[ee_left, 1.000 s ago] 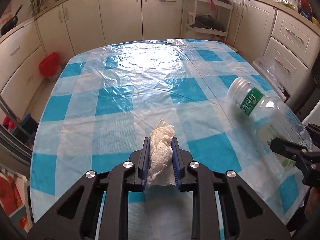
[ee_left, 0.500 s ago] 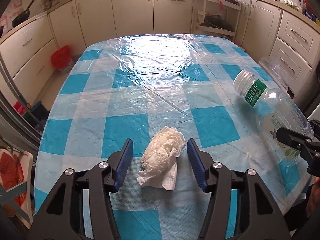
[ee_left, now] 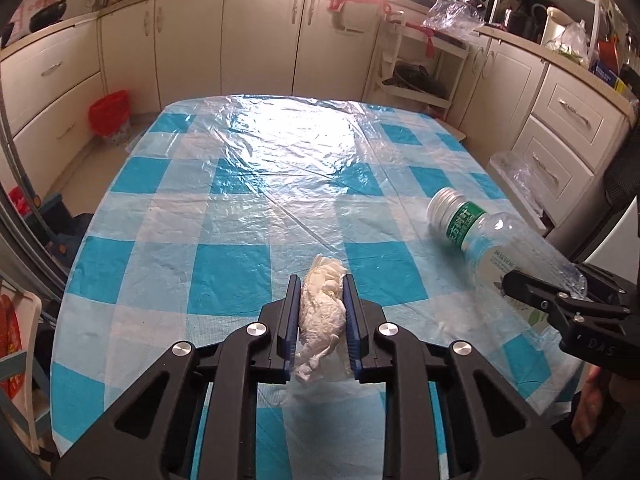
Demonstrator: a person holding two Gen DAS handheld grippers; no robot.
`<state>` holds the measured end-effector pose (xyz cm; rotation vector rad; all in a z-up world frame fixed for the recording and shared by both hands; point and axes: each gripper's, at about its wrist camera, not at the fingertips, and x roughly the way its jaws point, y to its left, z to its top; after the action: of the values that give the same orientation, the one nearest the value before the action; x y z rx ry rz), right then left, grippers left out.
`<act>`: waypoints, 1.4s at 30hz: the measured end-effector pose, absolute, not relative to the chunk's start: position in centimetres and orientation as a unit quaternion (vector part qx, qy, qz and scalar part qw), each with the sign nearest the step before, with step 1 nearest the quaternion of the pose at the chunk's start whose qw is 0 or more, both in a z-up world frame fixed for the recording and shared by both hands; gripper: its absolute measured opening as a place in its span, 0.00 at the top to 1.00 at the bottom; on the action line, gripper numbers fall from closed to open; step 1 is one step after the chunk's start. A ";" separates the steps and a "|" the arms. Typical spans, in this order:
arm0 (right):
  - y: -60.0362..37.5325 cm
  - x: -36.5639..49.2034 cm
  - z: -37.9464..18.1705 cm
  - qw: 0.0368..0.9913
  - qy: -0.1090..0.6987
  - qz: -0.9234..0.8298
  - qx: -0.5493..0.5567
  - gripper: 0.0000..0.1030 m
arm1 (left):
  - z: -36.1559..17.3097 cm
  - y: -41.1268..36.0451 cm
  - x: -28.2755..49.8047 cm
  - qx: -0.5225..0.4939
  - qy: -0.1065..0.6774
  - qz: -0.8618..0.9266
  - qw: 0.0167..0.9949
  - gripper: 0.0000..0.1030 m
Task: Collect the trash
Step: 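Grasp the small white tissue with the left tool while the right tool holds the bottle, then carry the bottle into the bucket and open the right tool while the left tool holds the tissue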
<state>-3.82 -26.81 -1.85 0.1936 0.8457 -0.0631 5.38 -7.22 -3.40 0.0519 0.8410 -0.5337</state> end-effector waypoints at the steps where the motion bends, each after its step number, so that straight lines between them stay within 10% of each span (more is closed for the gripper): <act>1: -26.9 -4.0 -1.6 0.908 0.406 -0.030 0.094 0.47 | -3.0 -7.0 5.0 0.018 0.401 -0.257 0.879 0.81; 22: -28.6 -7.9 -3.0 0.893 0.440 -0.055 0.076 0.47 | 0.4 -10.3 -1.1 0.023 0.383 -0.309 0.870 0.81; 32: -35.2 -10.5 -2.8 0.858 0.381 0.014 0.345 0.47 | 1.6 -11.3 -1.6 0.024 0.374 -0.322 0.869 0.81; 42: -42.3 -16.5 -0.6 0.866 0.367 -0.153 0.305 0.47 | 3.2 -17.6 -4.5 0.033 0.359 -0.389 0.848 0.81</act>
<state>-16.55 -42.30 -0.62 0.6381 0.7690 -0.3198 -4.51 -17.56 3.24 0.0687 0.7558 -0.8204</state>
